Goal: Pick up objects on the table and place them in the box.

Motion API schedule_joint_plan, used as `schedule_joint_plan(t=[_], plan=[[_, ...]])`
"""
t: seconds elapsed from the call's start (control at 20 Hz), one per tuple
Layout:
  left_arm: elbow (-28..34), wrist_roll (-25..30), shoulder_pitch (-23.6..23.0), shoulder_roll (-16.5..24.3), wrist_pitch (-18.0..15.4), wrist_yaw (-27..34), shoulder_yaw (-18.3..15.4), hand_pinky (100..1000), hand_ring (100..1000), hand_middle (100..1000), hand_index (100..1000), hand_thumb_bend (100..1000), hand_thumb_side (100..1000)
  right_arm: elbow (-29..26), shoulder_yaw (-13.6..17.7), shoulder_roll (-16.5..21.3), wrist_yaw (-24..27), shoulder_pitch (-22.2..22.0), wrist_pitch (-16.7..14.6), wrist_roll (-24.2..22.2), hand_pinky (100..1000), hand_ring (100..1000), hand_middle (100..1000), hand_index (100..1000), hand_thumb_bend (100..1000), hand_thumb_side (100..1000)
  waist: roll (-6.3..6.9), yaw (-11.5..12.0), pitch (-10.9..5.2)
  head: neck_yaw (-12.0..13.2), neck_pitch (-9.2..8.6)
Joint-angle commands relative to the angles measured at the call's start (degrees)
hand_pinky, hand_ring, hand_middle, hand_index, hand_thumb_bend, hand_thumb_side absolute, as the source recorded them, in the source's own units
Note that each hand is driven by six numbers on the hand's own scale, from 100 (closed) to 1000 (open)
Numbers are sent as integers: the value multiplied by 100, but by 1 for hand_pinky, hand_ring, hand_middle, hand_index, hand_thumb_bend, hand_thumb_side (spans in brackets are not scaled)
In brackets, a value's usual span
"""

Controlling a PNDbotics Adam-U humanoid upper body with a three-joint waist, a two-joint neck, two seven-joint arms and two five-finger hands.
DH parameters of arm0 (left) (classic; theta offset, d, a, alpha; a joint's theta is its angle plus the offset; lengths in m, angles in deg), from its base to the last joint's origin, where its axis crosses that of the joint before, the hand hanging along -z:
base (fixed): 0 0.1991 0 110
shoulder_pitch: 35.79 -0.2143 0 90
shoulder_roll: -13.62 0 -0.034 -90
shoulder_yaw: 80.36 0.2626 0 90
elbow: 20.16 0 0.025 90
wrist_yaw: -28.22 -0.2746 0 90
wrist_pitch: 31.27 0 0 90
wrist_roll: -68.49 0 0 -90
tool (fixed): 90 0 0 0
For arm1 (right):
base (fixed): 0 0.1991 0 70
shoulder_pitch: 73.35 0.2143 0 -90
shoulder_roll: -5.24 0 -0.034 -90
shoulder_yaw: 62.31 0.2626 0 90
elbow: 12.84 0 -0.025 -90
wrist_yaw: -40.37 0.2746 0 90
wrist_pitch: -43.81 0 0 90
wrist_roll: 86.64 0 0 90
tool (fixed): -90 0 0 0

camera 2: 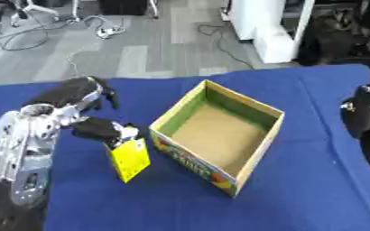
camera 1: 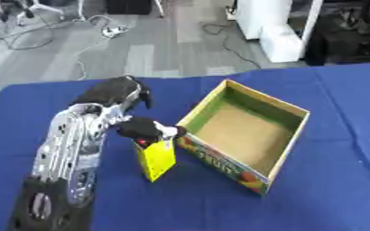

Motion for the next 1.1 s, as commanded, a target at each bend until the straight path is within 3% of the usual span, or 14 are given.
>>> schedule_joint_plan(t=[0.05, 0.5, 1.1], plan=[[-211, -2, 101, 353, -85, 172, 69, 636, 672, 715, 661, 668, 735, -75, 74, 189, -18, 10, 3, 7, 135, 300, 387, 490, 100, 1000, 3, 2, -69, -70, -56], [-606, -2, 41, 914, -217, 572, 184, 656, 688, 717, 655, 690, 733, -75, 87, 210, -54, -54, 6, 42, 135, 300, 387, 491, 100, 1000, 38, 44, -124, -101, -46], [-641, -2, -192, 815, -117, 631, 116, 648, 687, 731, 696, 673, 734, -75, 110, 225, -27, -73, -24, 43, 135, 300, 387, 491, 100, 1000, 20, 71, -135, -135, -55]])
